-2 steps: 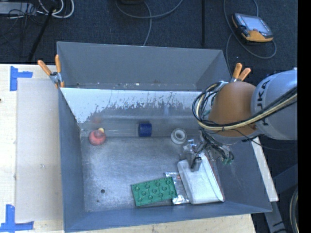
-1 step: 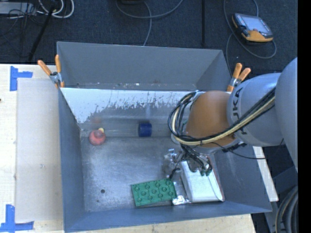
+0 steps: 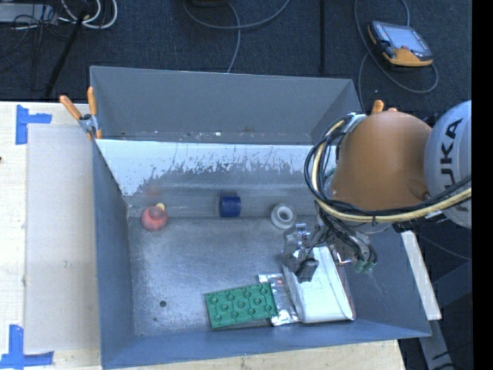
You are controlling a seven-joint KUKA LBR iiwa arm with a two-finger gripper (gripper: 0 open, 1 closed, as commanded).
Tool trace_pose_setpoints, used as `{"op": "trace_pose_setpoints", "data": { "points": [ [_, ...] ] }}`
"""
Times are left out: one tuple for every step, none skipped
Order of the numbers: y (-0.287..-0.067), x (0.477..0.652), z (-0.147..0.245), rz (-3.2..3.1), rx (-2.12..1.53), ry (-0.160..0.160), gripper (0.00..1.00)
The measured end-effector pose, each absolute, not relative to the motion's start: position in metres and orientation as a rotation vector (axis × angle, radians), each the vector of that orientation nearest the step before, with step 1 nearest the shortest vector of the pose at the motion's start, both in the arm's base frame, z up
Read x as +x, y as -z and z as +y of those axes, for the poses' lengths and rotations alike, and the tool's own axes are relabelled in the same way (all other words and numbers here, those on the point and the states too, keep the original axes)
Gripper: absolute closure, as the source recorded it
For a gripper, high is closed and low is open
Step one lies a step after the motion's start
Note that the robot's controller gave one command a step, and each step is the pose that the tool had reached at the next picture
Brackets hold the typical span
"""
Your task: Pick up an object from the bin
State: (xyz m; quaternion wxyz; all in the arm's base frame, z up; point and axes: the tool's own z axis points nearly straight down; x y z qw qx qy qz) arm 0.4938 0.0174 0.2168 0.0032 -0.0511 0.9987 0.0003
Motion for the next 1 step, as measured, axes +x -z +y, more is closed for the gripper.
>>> {"op": "trace_pose_setpoints", "data": {
  "points": [
    [-0.1562, 0.4933, 0.0362, 3.055, -0.756, -0.003, 1.0]
  ]
}}
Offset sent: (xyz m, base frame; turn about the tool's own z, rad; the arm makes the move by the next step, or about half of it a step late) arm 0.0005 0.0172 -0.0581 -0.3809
